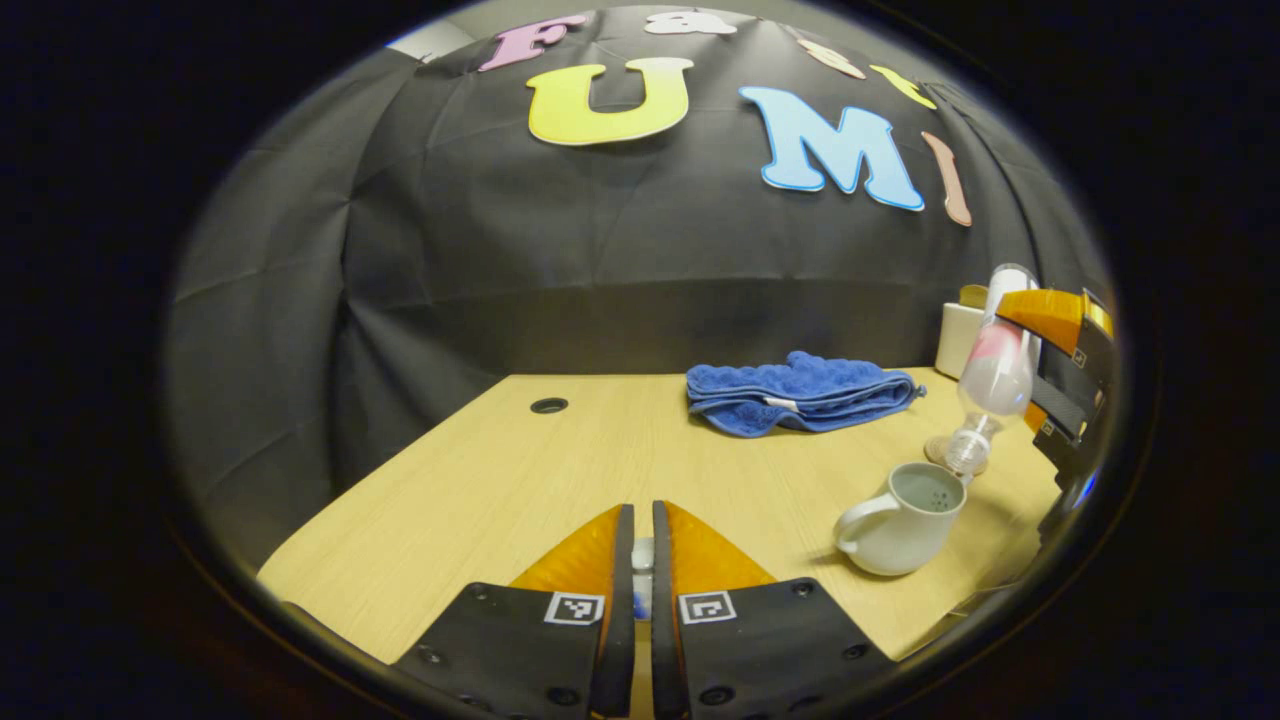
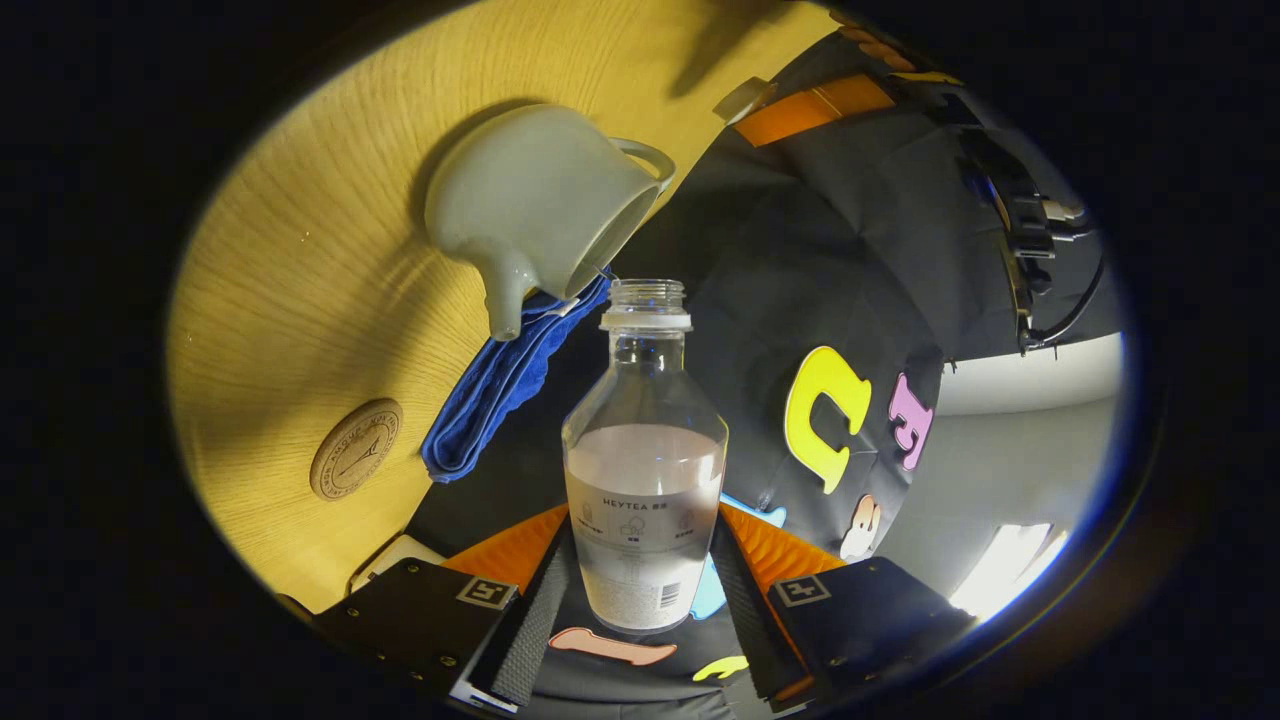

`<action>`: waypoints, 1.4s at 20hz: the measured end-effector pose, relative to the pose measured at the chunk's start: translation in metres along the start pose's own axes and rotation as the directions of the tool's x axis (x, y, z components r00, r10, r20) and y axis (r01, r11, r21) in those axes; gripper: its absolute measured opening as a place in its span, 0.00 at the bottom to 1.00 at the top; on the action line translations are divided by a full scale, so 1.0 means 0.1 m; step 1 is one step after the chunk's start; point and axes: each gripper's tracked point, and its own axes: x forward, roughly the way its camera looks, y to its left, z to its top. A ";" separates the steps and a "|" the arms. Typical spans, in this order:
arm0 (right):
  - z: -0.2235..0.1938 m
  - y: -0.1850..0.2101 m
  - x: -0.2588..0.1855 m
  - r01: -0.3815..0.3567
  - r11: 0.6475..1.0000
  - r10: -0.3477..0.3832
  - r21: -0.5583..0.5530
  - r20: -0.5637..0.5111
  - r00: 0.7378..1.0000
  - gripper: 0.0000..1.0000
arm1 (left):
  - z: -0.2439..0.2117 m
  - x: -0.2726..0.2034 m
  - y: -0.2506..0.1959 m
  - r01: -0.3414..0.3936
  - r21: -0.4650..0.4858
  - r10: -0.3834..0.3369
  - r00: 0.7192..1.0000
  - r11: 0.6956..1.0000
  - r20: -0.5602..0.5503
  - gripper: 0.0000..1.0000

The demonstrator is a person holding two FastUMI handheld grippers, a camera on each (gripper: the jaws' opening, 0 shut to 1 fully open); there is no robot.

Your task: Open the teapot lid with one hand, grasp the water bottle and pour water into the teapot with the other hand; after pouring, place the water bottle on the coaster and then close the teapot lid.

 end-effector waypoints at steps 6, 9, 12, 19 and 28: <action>-0.01 -0.01 0.01 0.002 1.000 -0.002 0.004 0.003 1.000 0.78 | 0.00 -0.01 -0.01 0.002 0.002 -0.002 1.000 1.000 -0.001 0.13; 0.00 -0.01 0.00 0.007 1.000 -0.007 -0.005 0.004 1.000 0.78 | 0.00 -0.01 0.00 0.002 0.003 -0.002 1.000 1.000 -0.002 0.13; -0.02 0.02 0.02 -0.011 0.999 0.012 0.041 -0.009 1.000 0.78 | 0.01 -0.01 0.01 0.000 0.001 0.000 1.000 1.000 0.002 0.13; 0.04 0.41 -0.07 -0.165 0.766 0.218 0.621 -0.010 0.976 0.78 | 0.06 -0.03 -0.03 0.017 -0.019 -0.017 1.000 1.000 0.021 0.14; -0.07 0.51 0.07 -0.123 0.363 0.286 0.924 0.015 0.958 0.78 | 0.06 -0.03 -0.04 0.022 -0.026 -0.021 0.999 0.999 0.027 0.14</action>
